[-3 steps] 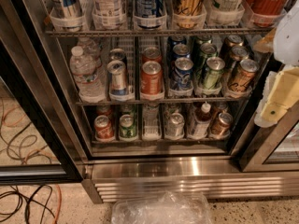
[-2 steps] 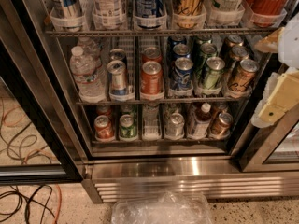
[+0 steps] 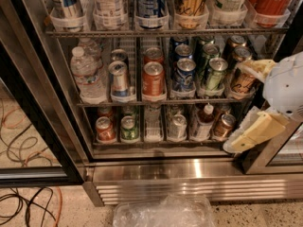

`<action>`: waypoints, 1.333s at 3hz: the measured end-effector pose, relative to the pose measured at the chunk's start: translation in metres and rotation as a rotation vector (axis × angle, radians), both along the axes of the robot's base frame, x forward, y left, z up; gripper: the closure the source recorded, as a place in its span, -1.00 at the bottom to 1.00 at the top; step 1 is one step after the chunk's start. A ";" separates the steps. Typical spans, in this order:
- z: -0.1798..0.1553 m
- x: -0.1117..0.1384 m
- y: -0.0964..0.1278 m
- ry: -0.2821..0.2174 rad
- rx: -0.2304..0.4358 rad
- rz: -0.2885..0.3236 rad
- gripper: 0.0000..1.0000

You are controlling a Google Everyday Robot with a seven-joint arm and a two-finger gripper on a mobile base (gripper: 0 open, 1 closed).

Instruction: Pick green can from middle shelf of fridge

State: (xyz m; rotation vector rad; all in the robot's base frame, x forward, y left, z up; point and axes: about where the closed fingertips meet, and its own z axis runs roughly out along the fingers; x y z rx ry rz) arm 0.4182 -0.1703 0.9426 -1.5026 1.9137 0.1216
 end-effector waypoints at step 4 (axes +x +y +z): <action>0.000 0.015 0.026 -0.075 0.183 -0.065 -1.00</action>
Offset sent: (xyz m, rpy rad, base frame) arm 0.0136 0.0122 0.0099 0.0501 -0.0741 0.0001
